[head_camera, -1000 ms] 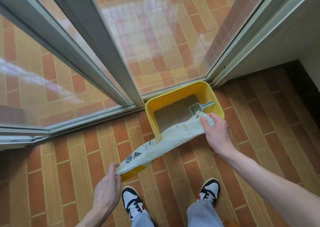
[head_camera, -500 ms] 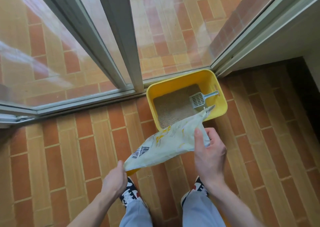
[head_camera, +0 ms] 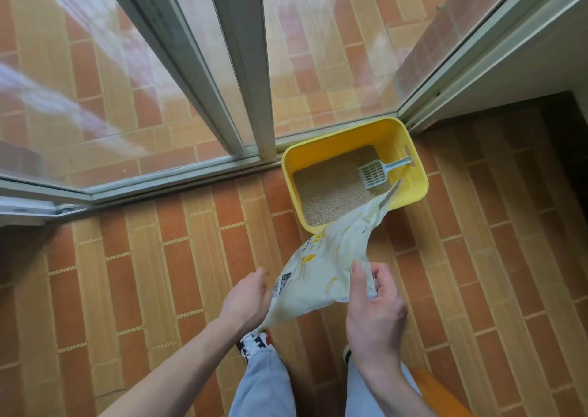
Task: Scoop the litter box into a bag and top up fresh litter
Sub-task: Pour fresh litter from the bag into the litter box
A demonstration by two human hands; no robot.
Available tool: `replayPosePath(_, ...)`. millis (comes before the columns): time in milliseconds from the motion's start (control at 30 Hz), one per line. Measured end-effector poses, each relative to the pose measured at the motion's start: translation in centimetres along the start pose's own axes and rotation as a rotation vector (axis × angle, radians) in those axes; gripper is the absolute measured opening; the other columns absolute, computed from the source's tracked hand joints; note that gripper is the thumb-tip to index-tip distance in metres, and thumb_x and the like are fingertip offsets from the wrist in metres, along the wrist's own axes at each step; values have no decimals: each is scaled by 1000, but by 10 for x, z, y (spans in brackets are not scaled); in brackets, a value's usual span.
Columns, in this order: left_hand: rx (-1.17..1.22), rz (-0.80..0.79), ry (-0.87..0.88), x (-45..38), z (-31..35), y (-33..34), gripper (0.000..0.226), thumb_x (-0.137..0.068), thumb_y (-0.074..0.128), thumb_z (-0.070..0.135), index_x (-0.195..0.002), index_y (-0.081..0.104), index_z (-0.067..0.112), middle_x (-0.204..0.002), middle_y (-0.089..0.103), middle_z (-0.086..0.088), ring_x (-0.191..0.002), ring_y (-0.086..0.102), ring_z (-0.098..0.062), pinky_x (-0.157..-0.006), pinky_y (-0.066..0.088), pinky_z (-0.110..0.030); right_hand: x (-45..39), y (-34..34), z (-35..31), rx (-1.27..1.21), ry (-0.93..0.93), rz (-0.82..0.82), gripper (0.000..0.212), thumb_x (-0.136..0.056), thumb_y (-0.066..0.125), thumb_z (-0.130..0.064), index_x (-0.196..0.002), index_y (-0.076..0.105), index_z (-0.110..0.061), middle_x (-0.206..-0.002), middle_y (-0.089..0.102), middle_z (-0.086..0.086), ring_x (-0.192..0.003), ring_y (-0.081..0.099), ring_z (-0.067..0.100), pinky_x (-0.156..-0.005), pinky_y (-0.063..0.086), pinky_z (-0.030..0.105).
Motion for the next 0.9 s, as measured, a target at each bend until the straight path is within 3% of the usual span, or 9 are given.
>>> replayPosePath(167, 143, 172, 195, -1, 68, -39, 40, -105, 45, 27, -145, 42, 23, -118, 65, 3, -103, 63, -16, -92, 57, -43, 25, -12, -5, 30, -53, -68, 24, -97, 60, -33, -75, 60, -24, -54, 54, -15, -63, 52, -7, -54, 36, 7)
replayPosePath(267, 161, 382, 426, 0, 105, -70, 65, -98, 58, 31, -155, 27, 23, -134, 53, -2, -115, 56, -15, -94, 55, -34, 33, -22, -4, 66, -179, -115, 23, -93, 55, -42, -77, 61, -27, -56, 56, -14, -55, 51, -5, -53, 38, 9)
replayPosePath(367, -112, 412, 652, -6, 128, -103, 94, -85, 75, 29, -160, 20, 29, -156, 32, -6, -139, 38, -25, -111, 46, -43, 39, -33, -6, 96, -295, -124, 24, -91, 57, -37, -72, 62, -24, -54, 45, -18, -52, 41, -11, -55, 34, 5)
replayPosePath(467, -559, 356, 888, -12, 139, -128, 60, -83, 77, 29, -138, 56, 36, -157, 40, -5, -151, 27, -27, -125, 22, -54, 43, -42, -5, 91, -438, -152, 23, -90, 60, -29, -70, 64, -19, -58, 47, -17, -56, 39, -13, -58, 33, 0)
replayPosePath(500, -622, 326, 958, -13, 139, -132, 39, -84, 77, 30, -122, 67, 35, -148, 51, -3, -147, 36, -26, -126, 20, -54, 43, -44, -2, 83, -466, -166, 22, -90, 61, -27, -71, 64, -18, -60, 50, -15, -57, 41, -11, -58, 34, 0)
replayPosePath(567, -582, 236, 1063, -13, 135, -134, 9, -91, 73, 30, -100, 74, 28, -113, 69, 1, -118, 61, -21, -118, 38, -50, 40, -48, 4, 70, -484, -185, 20, -91, 62, -27, -73, 65, -18, -62, 53, -13, -56, 45, -6, -55, 38, 6)
replayPosePath(667, -488, 156, 1077, -4, 127, -132, 18, -102, 61, 34, -89, 67, 22, -84, 64, 7, -76, 55, -11, -80, 55, -33, 34, -54, 13, 91, -514, -209, 19, -92, 62, -27, -75, 65, -19, -63, 53, -11, -54, 49, 2, -53, 41, 13)
replayPosePath(767, -464, 132, 1054, 8, 121, -125, 20, -104, 57, 38, -90, 65, 26, -86, 61, 12, -78, 43, -1, -79, 52, -26, 31, -65, 34, 149, -537, -248, 19, -96, 61, -31, -79, 65, -22, -67, 54, -9, -56, 50, 8, -55, 45, 19)
replayPosePath(900, -519, 40, 1082, 24, 132, -111, 37, -110, 42, 43, -87, 65, 25, -82, 60, 10, -76, 51, -9, -76, 47, -25, 19, -90, 63, 201, -501, -296, 18, -100, 59, -37, -87, 66, -26, -68, 48, -5, -56, 46, 16, -53, 46, 28)
Point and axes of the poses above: each hand's wrist, its own x-axis away from the middle knuckle, its own y-axis out of the palm, z = x × y, the point moved 1 cm from there along -x, towards the middle knuckle
